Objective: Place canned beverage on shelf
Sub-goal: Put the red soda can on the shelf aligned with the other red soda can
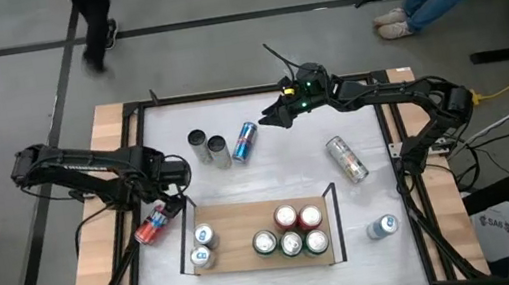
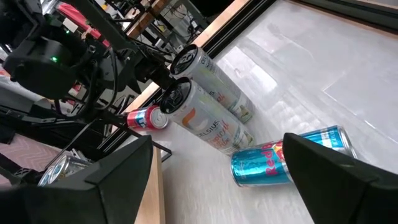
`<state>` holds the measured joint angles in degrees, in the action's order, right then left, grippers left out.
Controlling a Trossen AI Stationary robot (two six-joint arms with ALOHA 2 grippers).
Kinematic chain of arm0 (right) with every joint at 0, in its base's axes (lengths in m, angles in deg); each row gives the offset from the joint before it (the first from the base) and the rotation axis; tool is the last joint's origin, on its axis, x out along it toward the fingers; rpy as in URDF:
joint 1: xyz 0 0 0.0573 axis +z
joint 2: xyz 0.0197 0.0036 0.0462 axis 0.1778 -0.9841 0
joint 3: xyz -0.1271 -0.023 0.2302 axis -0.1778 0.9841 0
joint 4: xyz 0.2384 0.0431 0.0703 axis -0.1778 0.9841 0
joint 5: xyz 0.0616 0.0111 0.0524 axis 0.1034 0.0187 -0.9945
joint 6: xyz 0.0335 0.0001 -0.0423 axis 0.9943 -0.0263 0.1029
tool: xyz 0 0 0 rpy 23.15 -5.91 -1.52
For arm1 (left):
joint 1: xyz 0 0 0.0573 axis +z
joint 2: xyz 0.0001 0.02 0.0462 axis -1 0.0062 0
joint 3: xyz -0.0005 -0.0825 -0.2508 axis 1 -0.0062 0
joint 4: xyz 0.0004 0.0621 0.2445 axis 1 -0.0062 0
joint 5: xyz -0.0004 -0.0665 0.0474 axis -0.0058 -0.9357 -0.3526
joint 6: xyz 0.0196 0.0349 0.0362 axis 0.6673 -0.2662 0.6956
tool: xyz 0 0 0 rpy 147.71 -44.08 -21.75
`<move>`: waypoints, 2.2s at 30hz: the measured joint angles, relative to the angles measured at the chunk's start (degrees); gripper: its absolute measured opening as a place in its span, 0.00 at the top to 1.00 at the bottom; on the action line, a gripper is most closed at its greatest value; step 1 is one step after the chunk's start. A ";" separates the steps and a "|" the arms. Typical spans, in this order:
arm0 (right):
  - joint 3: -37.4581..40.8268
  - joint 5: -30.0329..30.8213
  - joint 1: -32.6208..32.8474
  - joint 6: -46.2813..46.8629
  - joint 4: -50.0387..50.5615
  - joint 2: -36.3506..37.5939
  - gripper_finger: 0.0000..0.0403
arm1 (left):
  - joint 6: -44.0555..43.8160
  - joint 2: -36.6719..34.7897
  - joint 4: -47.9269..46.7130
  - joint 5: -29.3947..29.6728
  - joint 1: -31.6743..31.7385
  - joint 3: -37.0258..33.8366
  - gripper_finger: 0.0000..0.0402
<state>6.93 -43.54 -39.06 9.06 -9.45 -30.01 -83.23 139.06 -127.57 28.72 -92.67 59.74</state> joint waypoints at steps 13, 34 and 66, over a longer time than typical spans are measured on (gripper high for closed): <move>0.00 1.23 0.00 0.02 0.04 0.00 0.14 | -1.55 0.20 0.28 1.51 -1.33 -0.09 0.03; 0.00 1.41 0.00 -0.02 0.04 0.00 0.14 | -3.67 0.24 -0.28 -0.73 3.30 -0.17 0.03; 0.00 1.23 0.00 -1.70 0.17 0.00 0.14 | -37.70 1.09 -1.44 -7.62 6.95 -0.37 0.03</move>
<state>6.93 -42.31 -39.06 7.36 -9.28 -30.02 -120.93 140.15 -129.01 21.09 -85.73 59.37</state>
